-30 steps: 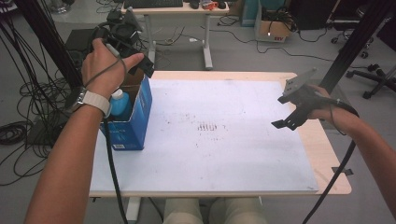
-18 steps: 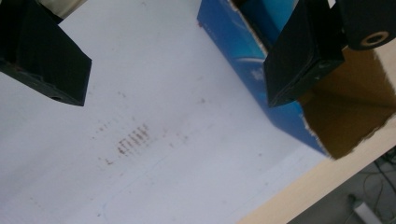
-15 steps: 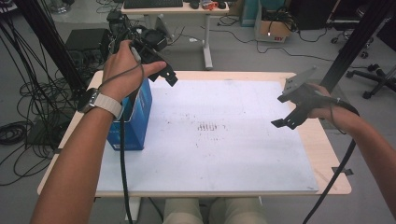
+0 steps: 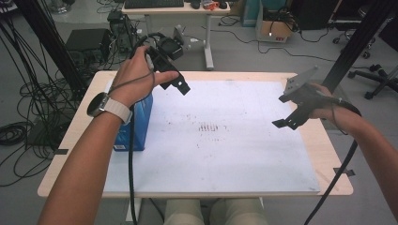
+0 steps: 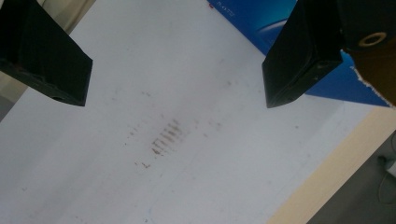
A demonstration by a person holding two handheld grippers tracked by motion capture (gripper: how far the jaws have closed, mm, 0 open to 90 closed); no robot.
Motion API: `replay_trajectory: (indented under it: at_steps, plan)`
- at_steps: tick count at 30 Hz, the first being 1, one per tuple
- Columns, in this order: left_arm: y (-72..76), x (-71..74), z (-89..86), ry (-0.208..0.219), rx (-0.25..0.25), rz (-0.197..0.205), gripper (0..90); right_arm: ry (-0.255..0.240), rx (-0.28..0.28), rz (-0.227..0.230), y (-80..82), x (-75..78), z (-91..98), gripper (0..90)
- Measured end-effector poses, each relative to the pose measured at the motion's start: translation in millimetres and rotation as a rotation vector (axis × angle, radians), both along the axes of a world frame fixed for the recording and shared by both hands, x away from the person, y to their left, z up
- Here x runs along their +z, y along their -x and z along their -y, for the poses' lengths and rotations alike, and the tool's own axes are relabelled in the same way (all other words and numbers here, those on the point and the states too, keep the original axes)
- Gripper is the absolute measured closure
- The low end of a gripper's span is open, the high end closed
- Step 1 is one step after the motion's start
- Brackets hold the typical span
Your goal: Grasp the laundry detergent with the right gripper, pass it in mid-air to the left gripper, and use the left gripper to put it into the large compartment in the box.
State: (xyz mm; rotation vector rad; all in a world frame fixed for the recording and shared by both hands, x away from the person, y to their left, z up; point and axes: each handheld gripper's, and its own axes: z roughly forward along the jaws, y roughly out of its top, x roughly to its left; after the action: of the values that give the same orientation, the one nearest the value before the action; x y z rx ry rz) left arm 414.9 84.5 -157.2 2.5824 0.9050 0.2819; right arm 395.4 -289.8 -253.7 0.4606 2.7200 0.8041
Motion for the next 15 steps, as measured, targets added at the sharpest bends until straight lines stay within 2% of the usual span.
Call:
replay_trajectory:
  at_steps: [9,15]
  plan:
    - [3.3,-11.6,18.8,-0.032,-0.088,-0.025,8.8,-0.001,-0.005,0.003,0.6,1.2,0.3,5.5]
    - [5.3,-17.0,26.4,-0.04,-0.113,-0.026,8.7,-0.003,-0.002,0.006,0.7,1.3,-1.1,5.5]
